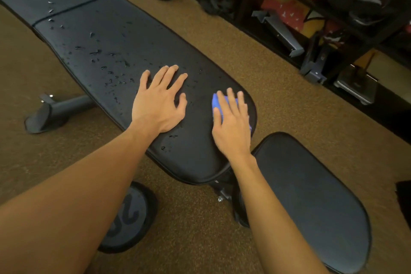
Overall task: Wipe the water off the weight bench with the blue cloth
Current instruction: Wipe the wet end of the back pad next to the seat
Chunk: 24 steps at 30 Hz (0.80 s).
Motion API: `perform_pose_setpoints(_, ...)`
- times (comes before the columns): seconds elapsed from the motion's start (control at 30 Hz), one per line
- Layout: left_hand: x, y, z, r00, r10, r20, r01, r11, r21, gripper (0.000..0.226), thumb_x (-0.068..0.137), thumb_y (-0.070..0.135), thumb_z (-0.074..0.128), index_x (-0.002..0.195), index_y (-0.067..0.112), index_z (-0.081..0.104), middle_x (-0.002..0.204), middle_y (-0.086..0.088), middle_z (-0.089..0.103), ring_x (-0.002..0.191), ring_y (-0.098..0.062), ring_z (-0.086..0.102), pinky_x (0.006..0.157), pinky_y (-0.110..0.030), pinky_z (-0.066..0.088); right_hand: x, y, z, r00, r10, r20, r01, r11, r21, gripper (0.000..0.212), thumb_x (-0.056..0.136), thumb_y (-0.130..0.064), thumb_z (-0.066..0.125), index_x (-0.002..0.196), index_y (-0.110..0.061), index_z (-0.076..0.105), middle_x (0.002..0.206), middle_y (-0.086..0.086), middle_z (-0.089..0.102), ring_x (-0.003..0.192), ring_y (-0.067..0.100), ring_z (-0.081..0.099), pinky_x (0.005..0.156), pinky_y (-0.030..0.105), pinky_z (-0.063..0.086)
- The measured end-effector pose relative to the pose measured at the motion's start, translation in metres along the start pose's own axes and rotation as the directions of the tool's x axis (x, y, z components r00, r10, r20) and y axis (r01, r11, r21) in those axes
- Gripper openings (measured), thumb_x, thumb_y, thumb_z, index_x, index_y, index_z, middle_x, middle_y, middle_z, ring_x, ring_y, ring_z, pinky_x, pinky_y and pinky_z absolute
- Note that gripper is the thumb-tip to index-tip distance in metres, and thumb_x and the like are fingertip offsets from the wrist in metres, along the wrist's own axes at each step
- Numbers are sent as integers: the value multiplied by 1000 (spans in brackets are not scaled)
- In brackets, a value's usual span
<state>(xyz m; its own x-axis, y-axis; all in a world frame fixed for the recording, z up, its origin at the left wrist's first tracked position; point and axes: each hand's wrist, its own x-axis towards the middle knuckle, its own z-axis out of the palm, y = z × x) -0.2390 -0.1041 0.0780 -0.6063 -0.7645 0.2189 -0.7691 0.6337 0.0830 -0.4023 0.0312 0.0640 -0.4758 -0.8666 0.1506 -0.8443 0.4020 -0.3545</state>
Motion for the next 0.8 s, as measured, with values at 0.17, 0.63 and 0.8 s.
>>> perform_pose_setpoints(0.17, 1, 0, 2, 1000, -12, 13, 12, 1000, -9, 63, 106, 52, 20, 165, 32, 31, 176, 2, 21, 163, -16, 12, 130, -55, 10, -25, 30, -7, 998, -59, -10, 59, 998, 7, 54, 114, -42, 30, 164, -24, 38, 176, 0, 22, 165, 23, 4, 133, 42, 14)
perform_pose_setpoints(0.63, 1, 0, 2, 1000, -17, -6, 17, 1000, -20, 62, 106, 52, 21, 164, 32, 34, 175, 2, 22, 163, -16, 14, 129, -56, 11, -7, 36, -9, 999, 36, 2, -36, 999, 5, 53, 115, -39, 33, 166, -23, 34, 177, 2, 18, 165, 25, 3, 133, 48, 14)
perform_pose_setpoints(0.8, 1, 0, 2, 1000, -14, -22, 13, 1000, -23, 62, 106, 52, 23, 164, 32, 35, 175, 1, 23, 163, -16, 15, 129, -55, 12, 42, 14, -1, 986, 167, 3, -167, 985, -34, 55, 116, -37, 27, 168, -21, 27, 178, 5, 14, 165, 30, 0, 133, 50, 6)
